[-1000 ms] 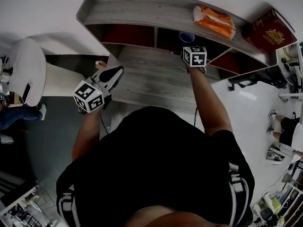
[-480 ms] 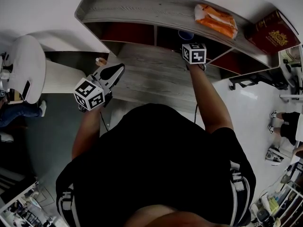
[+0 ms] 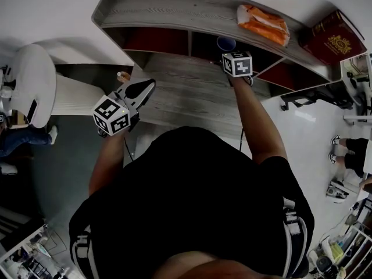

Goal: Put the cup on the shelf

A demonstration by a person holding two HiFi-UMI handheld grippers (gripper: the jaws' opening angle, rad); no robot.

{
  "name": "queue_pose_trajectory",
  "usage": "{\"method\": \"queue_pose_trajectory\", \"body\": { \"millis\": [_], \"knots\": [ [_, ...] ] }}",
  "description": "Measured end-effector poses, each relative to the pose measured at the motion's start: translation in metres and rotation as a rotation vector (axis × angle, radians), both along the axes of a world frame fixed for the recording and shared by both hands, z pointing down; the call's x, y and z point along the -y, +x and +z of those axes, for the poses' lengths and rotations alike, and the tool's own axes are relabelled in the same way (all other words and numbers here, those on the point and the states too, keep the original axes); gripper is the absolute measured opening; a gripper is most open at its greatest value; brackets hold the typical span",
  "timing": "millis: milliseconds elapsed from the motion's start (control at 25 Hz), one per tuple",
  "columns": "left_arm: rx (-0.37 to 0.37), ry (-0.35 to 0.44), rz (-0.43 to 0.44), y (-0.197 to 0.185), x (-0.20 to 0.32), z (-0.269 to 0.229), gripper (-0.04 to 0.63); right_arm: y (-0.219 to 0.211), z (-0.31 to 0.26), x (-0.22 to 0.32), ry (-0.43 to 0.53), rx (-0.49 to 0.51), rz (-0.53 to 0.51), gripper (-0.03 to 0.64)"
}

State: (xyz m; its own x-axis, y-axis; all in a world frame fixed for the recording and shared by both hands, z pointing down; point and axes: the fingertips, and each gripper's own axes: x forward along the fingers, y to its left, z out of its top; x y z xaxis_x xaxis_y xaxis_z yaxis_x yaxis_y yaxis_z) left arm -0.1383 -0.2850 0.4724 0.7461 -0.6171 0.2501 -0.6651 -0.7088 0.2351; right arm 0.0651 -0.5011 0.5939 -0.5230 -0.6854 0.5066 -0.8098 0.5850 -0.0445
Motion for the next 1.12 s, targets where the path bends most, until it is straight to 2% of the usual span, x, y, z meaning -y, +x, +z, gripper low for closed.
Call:
{"method": "queue_pose_trajectory", "body": {
  "millis": [400, 720, 920, 960, 1040, 1120],
  "knots": [
    [0.0, 0.008, 0.006, -0.003, -0.005, -0.002, 0.017, 0.007, -0.015, -0.011, 0.022, 0.022, 0.018, 0.345],
    [-0.003, 0.025, 0.04, 0.002, -0.012, -0.007, 0.017, 0.038, -0.018, -0.039, 0.015, 0.004, 0.095, 0.345],
    [-0.011, 0.027, 0.071, 0.009, -0.015, -0.007, 0.017, 0.058, -0.044, -0.063, 0.06, 0.035, 0.151, 0.342],
    [-0.012, 0.027, 0.079, 0.011, -0.016, -0.007, 0.017, 0.06, -0.052, -0.068, 0.078, 0.045, 0.156, 0.335],
    [-0.016, 0.029, 0.096, 0.016, -0.017, -0.008, 0.017, 0.065, -0.071, -0.078, 0.122, 0.065, 0.166, 0.251],
    [-0.019, 0.032, 0.112, 0.02, -0.017, -0.009, 0.017, 0.069, -0.09, -0.088, 0.163, 0.088, 0.173, 0.206]
  ]
}}
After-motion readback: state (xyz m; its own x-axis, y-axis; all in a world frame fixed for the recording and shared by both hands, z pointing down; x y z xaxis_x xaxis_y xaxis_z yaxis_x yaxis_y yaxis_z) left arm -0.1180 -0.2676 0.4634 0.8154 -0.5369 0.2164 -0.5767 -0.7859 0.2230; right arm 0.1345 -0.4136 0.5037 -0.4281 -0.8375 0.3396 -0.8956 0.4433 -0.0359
